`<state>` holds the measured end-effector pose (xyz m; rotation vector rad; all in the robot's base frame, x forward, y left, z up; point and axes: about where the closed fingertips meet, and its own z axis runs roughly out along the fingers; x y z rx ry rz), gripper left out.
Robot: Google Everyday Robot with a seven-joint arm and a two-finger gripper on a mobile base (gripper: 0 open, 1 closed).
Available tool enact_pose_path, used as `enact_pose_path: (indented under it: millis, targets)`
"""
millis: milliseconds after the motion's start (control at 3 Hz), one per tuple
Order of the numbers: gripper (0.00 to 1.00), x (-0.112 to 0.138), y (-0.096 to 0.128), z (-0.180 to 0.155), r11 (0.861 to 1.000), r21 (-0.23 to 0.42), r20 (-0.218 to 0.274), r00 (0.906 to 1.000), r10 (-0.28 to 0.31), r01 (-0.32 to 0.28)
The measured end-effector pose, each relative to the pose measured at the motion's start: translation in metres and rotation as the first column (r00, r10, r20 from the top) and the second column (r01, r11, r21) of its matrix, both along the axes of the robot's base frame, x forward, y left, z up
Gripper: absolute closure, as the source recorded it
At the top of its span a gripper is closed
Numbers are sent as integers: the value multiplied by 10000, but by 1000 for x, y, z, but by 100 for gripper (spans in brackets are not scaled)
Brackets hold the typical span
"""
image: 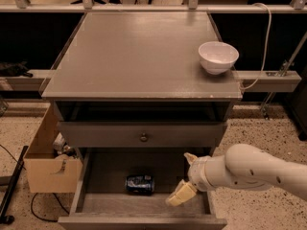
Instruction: Pick pepsi can from middle drawer and place on counter
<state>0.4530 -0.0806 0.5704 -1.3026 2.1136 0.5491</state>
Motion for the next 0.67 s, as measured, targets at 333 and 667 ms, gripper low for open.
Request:
enact_pose_path:
  millis: [333, 667]
  targets:
    - [0, 0, 1, 0, 10000, 4, -5, 10000, 12, -12]
    - [0, 8, 21, -30, 9993, 205, -351, 9988, 335, -328]
